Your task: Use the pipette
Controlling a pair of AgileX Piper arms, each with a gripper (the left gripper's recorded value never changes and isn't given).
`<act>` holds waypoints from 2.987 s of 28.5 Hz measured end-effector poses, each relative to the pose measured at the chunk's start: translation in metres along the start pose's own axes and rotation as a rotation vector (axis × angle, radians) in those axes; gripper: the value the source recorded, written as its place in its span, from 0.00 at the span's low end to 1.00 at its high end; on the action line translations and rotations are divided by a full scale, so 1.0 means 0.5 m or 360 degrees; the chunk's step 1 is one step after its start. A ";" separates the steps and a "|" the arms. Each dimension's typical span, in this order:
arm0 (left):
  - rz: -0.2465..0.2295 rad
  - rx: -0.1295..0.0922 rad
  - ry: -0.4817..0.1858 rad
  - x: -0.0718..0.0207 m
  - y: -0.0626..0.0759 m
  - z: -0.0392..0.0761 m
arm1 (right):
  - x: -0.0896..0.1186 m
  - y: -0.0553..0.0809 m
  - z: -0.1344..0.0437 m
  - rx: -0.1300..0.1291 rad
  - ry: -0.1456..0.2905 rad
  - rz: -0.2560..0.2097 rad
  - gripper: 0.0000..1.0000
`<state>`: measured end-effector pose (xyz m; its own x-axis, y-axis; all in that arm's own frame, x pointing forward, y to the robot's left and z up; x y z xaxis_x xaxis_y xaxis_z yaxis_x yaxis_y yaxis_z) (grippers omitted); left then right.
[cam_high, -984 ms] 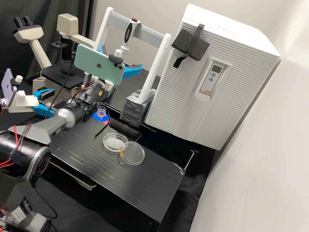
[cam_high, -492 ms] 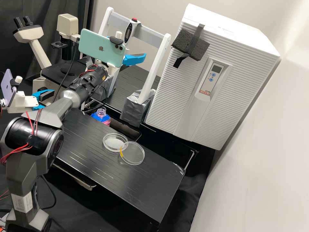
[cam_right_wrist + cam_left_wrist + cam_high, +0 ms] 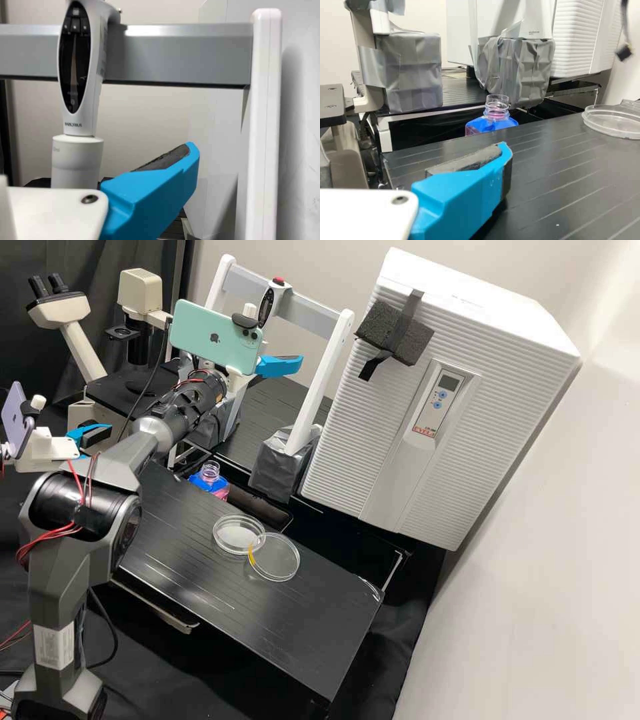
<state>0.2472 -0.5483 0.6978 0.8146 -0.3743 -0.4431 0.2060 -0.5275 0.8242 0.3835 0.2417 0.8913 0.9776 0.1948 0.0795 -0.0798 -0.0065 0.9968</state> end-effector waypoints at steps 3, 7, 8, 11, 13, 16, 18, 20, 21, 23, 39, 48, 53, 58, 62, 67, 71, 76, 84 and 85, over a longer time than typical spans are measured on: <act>0.0003 0.0000 -0.0001 0.001 0.001 0.000 | 0.005 -0.003 0.002 0.0004 -0.0017 -0.0010 0.00; 0.0014 0.0001 -0.0004 0.004 0.004 0.001 | 0.006 -0.006 0.004 0.0005 -0.0023 -0.0016 0.00; 0.0023 0.0002 -0.0007 0.006 0.007 0.002 | 0.006 -0.006 0.004 0.0005 -0.0023 -0.0016 0.00; 0.0028 0.0002 -0.0008 0.009 0.009 0.002 | 0.006 -0.005 0.006 0.0005 -0.0025 -0.0014 0.00; 0.0021 0.0001 -0.0006 0.010 0.006 0.001 | 0.007 -0.004 0.007 0.0011 -0.0027 -0.0012 0.00; 0.0020 0.0001 -0.0006 0.011 0.006 0.001 | 0.006 -0.002 0.011 0.0022 -0.0036 -0.0009 0.00; 0.0024 0.0003 -0.0009 0.012 0.007 0.001 | 0.006 -0.002 0.011 0.0036 -0.0036 -0.0009 0.00; 0.0032 0.0004 -0.0012 0.015 0.010 0.002 | 0.006 -0.002 0.011 0.0039 -0.0036 -0.0009 0.00; 0.0034 0.0004 -0.0012 0.015 0.010 0.002 | 0.006 -0.002 0.011 0.0036 -0.0035 -0.0009 0.00; 0.0034 0.0004 -0.0012 0.015 0.010 0.002 | 0.006 -0.003 0.012 0.0035 -0.0037 -0.0012 0.00; 0.0085 -0.0036 -0.0012 -0.009 0.033 -0.005 | 0.000 0.005 0.006 0.0035 -0.0025 -0.0001 0.00; 0.0321 -0.0036 -0.0024 -0.067 0.110 0.001 | 0.000 0.005 0.006 0.0035 -0.0025 -0.0001 0.00; 0.0352 -0.0036 -0.0035 -0.078 0.118 0.005 | 0.000 0.005 0.006 0.0035 -0.0025 -0.0001 0.00; 0.0348 -0.0037 -0.0034 -0.078 0.117 0.004 | 0.000 0.004 0.007 0.0035 -0.0027 -0.0003 0.00; 0.0352 -0.0036 -0.0035 -0.079 0.118 0.005 | -0.001 0.001 0.010 0.0033 -0.0034 -0.0010 0.00; 0.0363 -0.0035 -0.0039 -0.087 0.120 0.007 | -0.002 0.001 0.010 0.0033 -0.0034 -0.0010 0.00; 0.0365 -0.0035 -0.0039 -0.087 0.121 0.007 | -0.002 0.000 0.011 0.0032 -0.0037 -0.0013 0.00; 0.0365 -0.0035 -0.0039 -0.087 0.121 0.007 | -0.007 0.005 0.007 0.0034 -0.0030 -0.0012 0.00; 0.0362 -0.0035 -0.0038 -0.088 0.120 0.007 | -0.011 0.004 -0.002 0.0040 -0.0013 -0.0028 0.00; 0.0358 -0.0036 -0.0037 -0.089 0.119 0.007 | -0.011 0.004 -0.002 0.0040 -0.0013 -0.0028 0.00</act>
<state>0.2216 -0.5655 0.7652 0.8286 -0.4984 -0.2548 0.0325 -0.4116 0.9108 0.3776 0.2417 0.8927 0.9804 0.1868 0.0622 -0.0580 -0.0278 0.9979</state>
